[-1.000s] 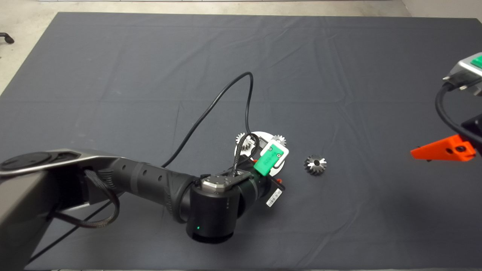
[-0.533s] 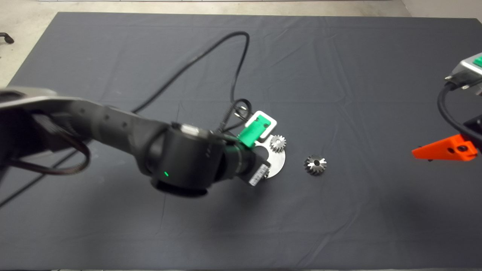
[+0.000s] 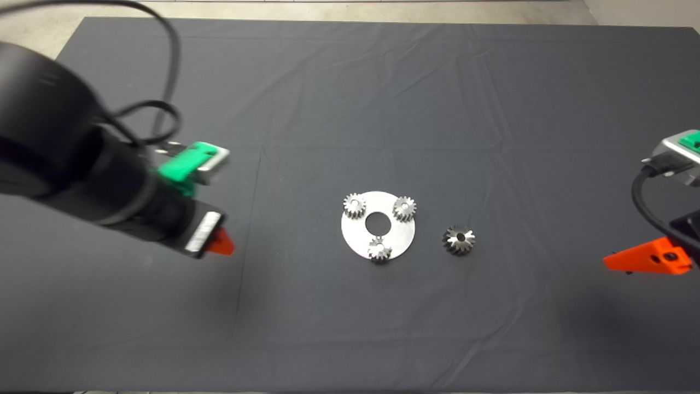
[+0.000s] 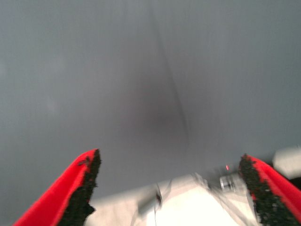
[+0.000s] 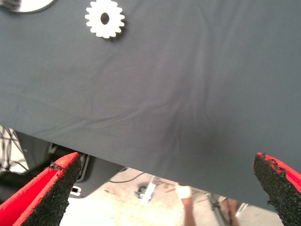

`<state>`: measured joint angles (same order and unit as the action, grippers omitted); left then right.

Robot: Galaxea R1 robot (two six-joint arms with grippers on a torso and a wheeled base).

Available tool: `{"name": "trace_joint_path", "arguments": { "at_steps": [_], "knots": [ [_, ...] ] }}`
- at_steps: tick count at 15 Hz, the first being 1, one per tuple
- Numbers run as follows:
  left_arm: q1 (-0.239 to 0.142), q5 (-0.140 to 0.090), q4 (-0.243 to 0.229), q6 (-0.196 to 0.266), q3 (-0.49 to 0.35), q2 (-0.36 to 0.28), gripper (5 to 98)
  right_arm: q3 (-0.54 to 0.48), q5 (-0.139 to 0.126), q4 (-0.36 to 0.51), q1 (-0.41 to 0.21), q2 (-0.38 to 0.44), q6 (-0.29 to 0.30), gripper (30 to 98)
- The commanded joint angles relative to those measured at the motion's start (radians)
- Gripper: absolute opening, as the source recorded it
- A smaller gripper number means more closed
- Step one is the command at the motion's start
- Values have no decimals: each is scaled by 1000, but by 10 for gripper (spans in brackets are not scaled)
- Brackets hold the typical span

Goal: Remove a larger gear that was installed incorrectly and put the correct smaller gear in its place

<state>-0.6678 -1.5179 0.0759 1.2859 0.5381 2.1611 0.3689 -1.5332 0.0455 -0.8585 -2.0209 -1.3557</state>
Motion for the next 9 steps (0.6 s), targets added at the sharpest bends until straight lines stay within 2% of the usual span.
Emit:
{"name": "trace_joint_path", "arguments": {
  "at_steps": [1, 2, 4, 5, 7, 9],
  "knots": [
    [-87, 12, -140, -31, -115, -141, 773, -13, -41, 28, -1, -26, -9, 968],
    [-87, 25, -140, -31, -120, -174, 784, -13, -41, 28, -1, -23, -9, 968],
    [-88, 67, -143, -31, -147, -160, 791, -21, -39, 28, -1, -27, -9, 968],
    [-88, 70, -145, -31, -147, -149, 830, -19, -39, 27, -1, -25, -9, 968],
    [-88, 67, -146, -31, -155, -143, 843, -21, -39, 28, -1, -40, -9, 968],
    [-87, 65, -147, -31, -153, -156, 882, -18, -44, 28, -1, -14, -9, 968]
  ]
}}
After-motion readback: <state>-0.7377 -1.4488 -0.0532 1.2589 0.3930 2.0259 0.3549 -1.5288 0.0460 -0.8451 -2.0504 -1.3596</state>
